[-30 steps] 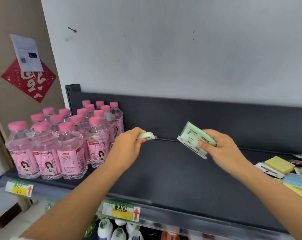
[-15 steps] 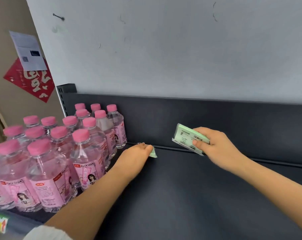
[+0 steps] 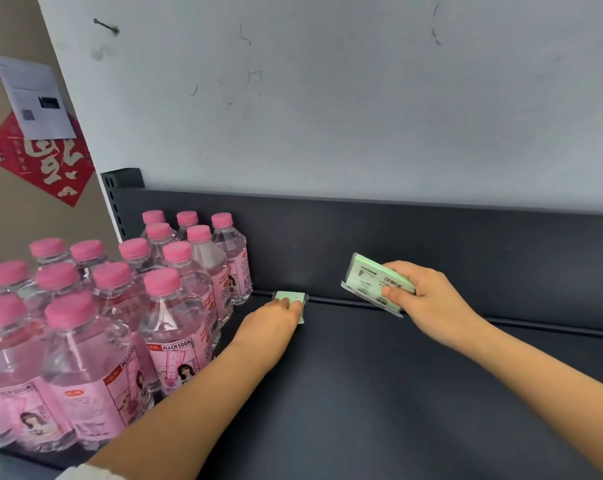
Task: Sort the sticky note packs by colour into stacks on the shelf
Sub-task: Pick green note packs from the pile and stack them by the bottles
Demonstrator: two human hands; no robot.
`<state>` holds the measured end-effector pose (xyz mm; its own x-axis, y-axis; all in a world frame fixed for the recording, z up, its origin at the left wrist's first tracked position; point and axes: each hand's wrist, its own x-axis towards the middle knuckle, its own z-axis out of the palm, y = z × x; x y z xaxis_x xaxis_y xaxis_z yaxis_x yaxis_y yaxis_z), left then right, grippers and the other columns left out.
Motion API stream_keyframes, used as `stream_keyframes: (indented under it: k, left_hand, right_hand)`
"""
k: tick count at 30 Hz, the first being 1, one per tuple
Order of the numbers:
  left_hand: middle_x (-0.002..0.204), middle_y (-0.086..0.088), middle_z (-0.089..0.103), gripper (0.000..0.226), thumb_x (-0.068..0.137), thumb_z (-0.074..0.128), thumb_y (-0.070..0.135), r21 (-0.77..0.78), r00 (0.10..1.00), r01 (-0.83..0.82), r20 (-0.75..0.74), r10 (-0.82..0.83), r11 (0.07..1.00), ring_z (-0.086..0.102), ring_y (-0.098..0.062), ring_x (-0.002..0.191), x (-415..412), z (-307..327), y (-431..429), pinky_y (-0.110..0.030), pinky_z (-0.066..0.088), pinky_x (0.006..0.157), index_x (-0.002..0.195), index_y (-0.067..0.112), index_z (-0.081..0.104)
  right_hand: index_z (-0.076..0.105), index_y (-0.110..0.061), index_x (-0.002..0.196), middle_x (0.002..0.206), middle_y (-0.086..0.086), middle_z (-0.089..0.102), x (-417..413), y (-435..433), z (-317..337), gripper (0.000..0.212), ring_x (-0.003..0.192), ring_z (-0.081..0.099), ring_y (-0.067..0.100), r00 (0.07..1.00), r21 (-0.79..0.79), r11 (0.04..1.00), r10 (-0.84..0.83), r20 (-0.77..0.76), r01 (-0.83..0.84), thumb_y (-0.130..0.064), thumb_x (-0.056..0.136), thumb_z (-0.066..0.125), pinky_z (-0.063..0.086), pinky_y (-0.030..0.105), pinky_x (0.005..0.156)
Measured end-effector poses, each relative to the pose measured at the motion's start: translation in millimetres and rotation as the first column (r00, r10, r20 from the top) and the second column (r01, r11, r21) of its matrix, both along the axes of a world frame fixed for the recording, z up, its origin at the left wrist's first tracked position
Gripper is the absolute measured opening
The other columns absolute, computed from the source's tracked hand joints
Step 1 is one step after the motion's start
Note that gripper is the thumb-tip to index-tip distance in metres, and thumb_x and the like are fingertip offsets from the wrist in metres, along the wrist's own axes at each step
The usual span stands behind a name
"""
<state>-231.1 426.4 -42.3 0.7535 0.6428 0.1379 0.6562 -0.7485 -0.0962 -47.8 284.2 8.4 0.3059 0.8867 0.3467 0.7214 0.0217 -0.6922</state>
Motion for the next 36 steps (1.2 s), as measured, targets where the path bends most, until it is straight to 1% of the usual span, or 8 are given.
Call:
stream_keyframes:
  k: [5, 12, 20, 22, 24, 27, 31, 36]
  left_hand:
    - [0.134, -0.018, 0.041, 0.048, 0.087, 0.040, -0.007, -0.030, 0.993, -0.035, -0.113, 0.032, 0.999, 0.041, -0.032, 0.126, -4, -4, 2, -0.043, 0.046, 0.092, 0.134, 0.003, 0.033]
    - [0.153, -0.027, 0.011, 0.060, 0.089, 0.037, -0.003, -0.081, 0.992, -0.017, -0.128, 0.007, 0.997, 0.011, -0.037, 0.143, -13, -11, 0, -0.041, 0.024, 0.114, 0.144, -0.003, 0.014]
    - [0.155, -0.025, -0.002, 0.068, 0.089, 0.037, -0.001, -0.120, 0.999, -0.017, -0.048, 0.011, 0.993, 0.003, -0.035, 0.144, -26, 5, -14, -0.038, 0.013, 0.118, 0.145, -0.006, 0.000]
    - [0.155, -0.022, 0.010, 0.064, 0.091, 0.039, 0.001, -0.270, 0.981, 0.001, 0.188, 0.052, 0.963, 0.013, -0.029, 0.144, -34, 21, -22, -0.026, 0.014, 0.115, 0.146, -0.004, 0.007]
    - [0.147, -0.013, 0.036, 0.048, 0.097, 0.038, 0.011, -0.391, 0.872, 0.111, 0.480, 0.100, 0.914, 0.037, -0.022, 0.133, -48, 37, -32, -0.015, 0.028, 0.096, 0.143, 0.006, 0.027]
    - [0.140, 0.003, 0.047, 0.040, 0.100, 0.037, 0.021, -0.414, 0.697, 0.252, 0.705, 0.133, 0.875, 0.041, -0.010, 0.128, -68, 51, -48, -0.013, 0.027, 0.096, 0.140, 0.020, 0.040]
    - [0.127, 0.010, 0.056, 0.036, 0.099, 0.040, 0.017, -0.316, 0.626, 0.309, 0.778, 0.058, 0.897, 0.046, 0.002, 0.115, -82, 55, -55, 0.001, 0.026, 0.086, 0.134, 0.020, 0.049]
    - [0.109, -0.004, 0.067, 0.028, 0.098, 0.040, 0.020, -0.304, 0.804, 0.188, 0.593, 0.031, 0.934, 0.058, -0.021, 0.104, -94, 39, -52, -0.025, 0.040, 0.086, 0.112, 0.014, 0.064]
  right_hand:
    - [0.054, -0.048, 0.088, 0.091, -0.018, 0.064, -16, 0, -1, 0.032, 0.081, 0.058, -0.001, 0.999, -0.006, 1.000, -0.031, 0.008, 0.031, -0.016, 0.092, 0.055, 0.041, 0.005, 0.061]
    - [0.054, -0.048, 0.089, 0.090, -0.017, 0.064, -37, 5, -6, 0.033, 0.074, 0.056, 0.001, 0.999, -0.029, 0.999, -0.040, 0.020, 0.041, -0.016, 0.092, 0.055, 0.041, 0.007, 0.060]
    - [0.055, -0.046, 0.091, 0.092, -0.014, 0.065, -53, 7, -10, 0.030, 0.080, 0.058, 0.011, 0.998, -0.059, 0.997, -0.046, 0.033, 0.048, -0.016, 0.093, 0.054, 0.045, 0.018, 0.065]
    - [0.056, -0.045, 0.095, 0.092, -0.012, 0.065, -58, 5, -13, 0.028, 0.082, 0.060, 0.015, 0.998, -0.087, 0.995, -0.039, 0.057, 0.044, -0.017, 0.093, 0.053, 0.049, 0.027, 0.070]
    - [0.058, -0.040, 0.102, 0.093, -0.012, 0.066, -66, 3, -14, 0.027, 0.083, 0.060, 0.015, 0.990, -0.102, 0.995, -0.004, 0.139, 0.018, -0.016, 0.093, 0.051, 0.049, 0.033, 0.076]
    - [0.058, -0.032, 0.115, 0.108, -0.015, 0.064, -85, 4, -20, 0.033, 0.096, 0.059, 0.008, 0.928, -0.130, 0.987, 0.137, 0.346, -0.098, -0.010, 0.092, 0.049, 0.046, 0.023, 0.085]
    - [0.042, -0.027, 0.137, 0.138, -0.011, 0.047, -110, 15, -41, 0.043, 0.124, 0.044, 0.008, 0.782, -0.306, 0.928, 0.351, 0.516, -0.214, -0.018, 0.095, 0.043, 0.035, 0.024, 0.103]
    - [0.035, -0.026, 0.143, 0.154, -0.013, 0.023, -117, 32, -53, 0.051, 0.139, 0.024, 0.005, 0.778, -0.447, 0.863, 0.442, 0.446, -0.234, -0.039, 0.095, 0.046, 0.024, 0.025, 0.113]
